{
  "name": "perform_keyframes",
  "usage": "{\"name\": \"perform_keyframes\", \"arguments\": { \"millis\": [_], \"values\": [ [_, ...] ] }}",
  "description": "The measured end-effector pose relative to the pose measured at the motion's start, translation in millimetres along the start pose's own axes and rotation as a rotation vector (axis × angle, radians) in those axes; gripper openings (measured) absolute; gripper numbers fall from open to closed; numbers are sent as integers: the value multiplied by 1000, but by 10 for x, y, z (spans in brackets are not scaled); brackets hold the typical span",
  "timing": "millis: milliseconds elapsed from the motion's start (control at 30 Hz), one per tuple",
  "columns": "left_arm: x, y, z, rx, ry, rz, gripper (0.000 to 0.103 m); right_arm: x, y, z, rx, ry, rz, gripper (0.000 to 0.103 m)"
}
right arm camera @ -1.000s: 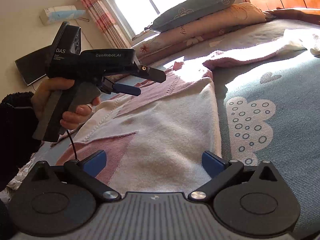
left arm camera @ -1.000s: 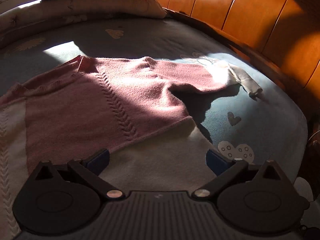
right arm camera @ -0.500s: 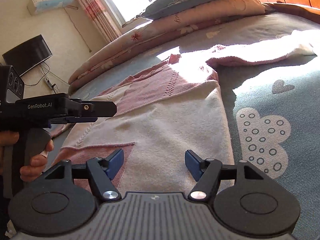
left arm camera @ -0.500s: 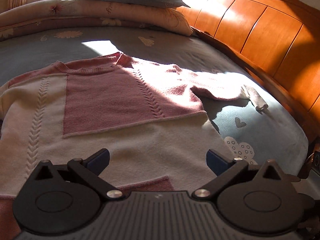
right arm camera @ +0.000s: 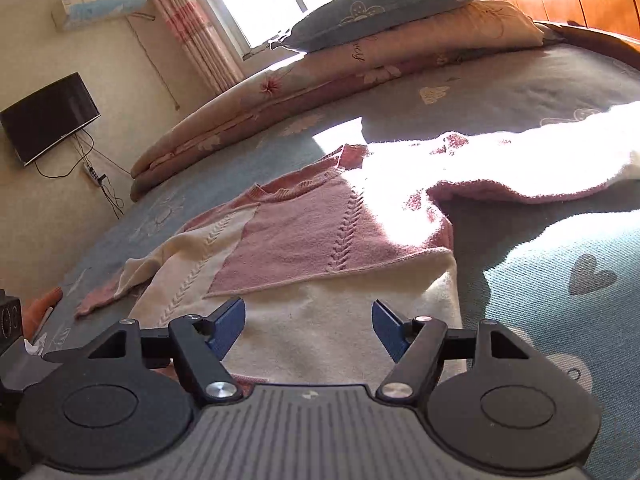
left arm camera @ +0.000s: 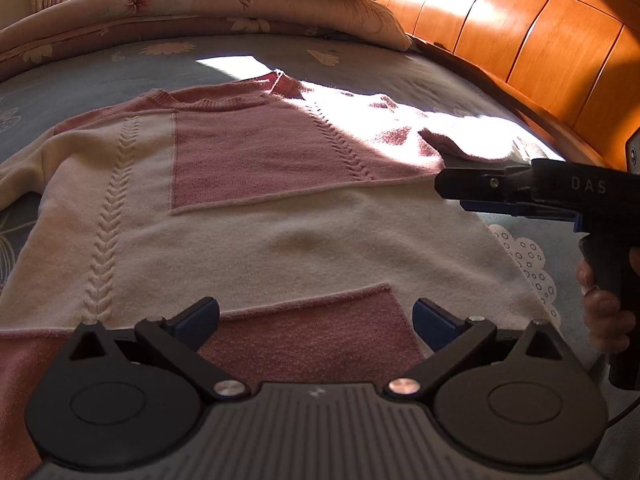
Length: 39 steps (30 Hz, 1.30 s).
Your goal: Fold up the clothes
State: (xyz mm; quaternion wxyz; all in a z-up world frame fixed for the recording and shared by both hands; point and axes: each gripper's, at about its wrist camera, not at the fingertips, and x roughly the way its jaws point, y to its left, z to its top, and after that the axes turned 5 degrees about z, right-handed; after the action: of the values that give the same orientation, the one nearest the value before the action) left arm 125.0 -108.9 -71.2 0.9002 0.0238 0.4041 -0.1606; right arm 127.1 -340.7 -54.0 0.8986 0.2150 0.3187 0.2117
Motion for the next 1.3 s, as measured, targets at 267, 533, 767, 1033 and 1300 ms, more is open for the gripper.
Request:
{"name": "perform_keyframes", "arguments": {
  "millis": [267, 533, 767, 1033, 1300],
  "values": [
    [90, 111, -126, -10, 30, 11, 102, 337, -439, 190, 11, 76, -178, 60],
    [93, 129, -170, -1, 10, 2, 102, 353, -142, 354, -53, 47, -105, 76],
    [72, 243, -169, -50, 3, -50, 102, 692, -442, 445, -48, 58, -268, 64],
    [98, 272, -146, -64, 5, -60, 102, 418, -466, 652, 72, -20, -149, 73],
    [94, 392, -115, -122, 22, -115, 102, 899, -564, 734, 65, 82, -203, 69]
  ]
}}
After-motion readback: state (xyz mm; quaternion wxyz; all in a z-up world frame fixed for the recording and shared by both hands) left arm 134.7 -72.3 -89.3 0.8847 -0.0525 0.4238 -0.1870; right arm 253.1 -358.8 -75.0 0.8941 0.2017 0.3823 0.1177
